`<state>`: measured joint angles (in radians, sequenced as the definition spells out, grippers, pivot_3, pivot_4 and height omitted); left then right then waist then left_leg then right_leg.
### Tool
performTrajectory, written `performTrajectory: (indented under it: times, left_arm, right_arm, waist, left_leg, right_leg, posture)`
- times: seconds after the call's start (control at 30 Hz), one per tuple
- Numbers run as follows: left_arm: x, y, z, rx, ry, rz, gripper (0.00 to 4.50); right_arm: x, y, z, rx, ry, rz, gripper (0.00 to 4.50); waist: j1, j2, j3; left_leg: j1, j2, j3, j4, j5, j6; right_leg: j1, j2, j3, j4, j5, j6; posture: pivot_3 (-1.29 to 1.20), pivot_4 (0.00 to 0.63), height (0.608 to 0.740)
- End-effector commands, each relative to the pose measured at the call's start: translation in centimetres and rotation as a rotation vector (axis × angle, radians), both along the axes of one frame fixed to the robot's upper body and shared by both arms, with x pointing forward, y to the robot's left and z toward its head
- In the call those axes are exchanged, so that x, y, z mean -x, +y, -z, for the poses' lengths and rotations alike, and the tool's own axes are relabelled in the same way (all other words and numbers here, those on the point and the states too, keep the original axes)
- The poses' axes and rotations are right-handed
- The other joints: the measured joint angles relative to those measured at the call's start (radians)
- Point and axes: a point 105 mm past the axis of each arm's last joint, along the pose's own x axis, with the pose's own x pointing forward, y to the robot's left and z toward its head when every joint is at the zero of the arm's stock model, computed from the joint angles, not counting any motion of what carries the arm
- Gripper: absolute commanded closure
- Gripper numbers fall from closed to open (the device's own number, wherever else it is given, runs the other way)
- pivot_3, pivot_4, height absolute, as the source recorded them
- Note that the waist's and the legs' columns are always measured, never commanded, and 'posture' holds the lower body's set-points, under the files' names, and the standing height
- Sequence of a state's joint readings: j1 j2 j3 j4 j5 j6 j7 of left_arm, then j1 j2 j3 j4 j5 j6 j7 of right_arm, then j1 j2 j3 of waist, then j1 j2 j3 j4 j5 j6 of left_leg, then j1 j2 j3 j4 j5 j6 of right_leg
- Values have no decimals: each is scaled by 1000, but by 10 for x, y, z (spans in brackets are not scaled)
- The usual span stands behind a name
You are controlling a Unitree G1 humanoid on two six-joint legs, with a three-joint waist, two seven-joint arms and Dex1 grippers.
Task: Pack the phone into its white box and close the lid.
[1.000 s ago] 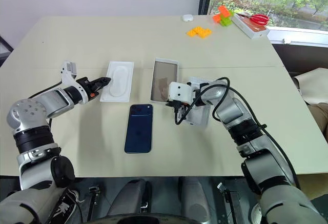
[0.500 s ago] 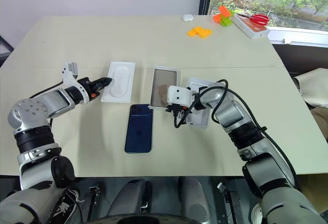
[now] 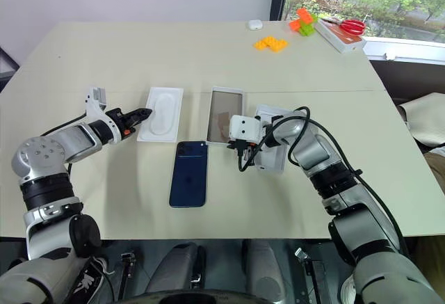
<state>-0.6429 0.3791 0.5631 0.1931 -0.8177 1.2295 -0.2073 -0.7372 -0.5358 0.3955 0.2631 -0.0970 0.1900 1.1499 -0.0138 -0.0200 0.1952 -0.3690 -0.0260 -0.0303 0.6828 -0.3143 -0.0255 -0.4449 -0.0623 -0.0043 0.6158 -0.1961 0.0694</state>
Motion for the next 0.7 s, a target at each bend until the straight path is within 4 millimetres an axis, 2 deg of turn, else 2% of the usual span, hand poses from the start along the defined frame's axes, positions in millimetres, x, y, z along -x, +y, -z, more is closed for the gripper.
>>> performTrajectory:
  times: [0.03, 0.4, 0.53, 0.63, 0.7]
  left_arm:
    - [0, -2, -14, -5, -65, 6, 4500]
    - [0, -2, -15, -4, -66, 7, 4500]
    - [0, -3, -15, -4, -66, 8, 4500]
    - [0, -3, -15, -3, -68, 9, 4500]
    - [1, -3, -15, -3, -68, 9, 4500]
  right_arm:
    - [-4, -8, -6, 19, -19, 12, 4457]
    - [-2, -8, -2, 19, 16, 9, 4457]
    - [-1, -8, -4, 15, 22, 3, 3167]
    - [1, -7, -6, 2, 31, 0, 1633]
    - [2, -5, -11, -20, 32, -6, 1633]
  waist:
    - [1, 0, 0]
    - [1, 0, 0]
    - [1, 0, 0]
    - [1, 0, 0]
    - [1, 0, 0]
  left_leg:
    - [0, 0, 0, 0, 0, 0]
    - [0, 0, 0, 0, 0, 0]
    - [0, 0, 0, 0, 0, 0]
    - [0, 0, 0, 0, 0, 0]
    - [0, 0, 0, 0, 0, 0]
  right_leg:
    - [0, 0, 0, 0, 0, 0]
    - [0, 0, 0, 0, 0, 0]
    - [0, 0, 0, 0, 0, 0]
    - [0, 0, 0, 0, 0, 0]
    - [0, 0, 0, 0, 0, 0]
  posture:
    - [0, 150, 740]
    - [0, 150, 740]
    - [0, 150, 740]
    - [0, 150, 740]
    - [0, 150, 740]
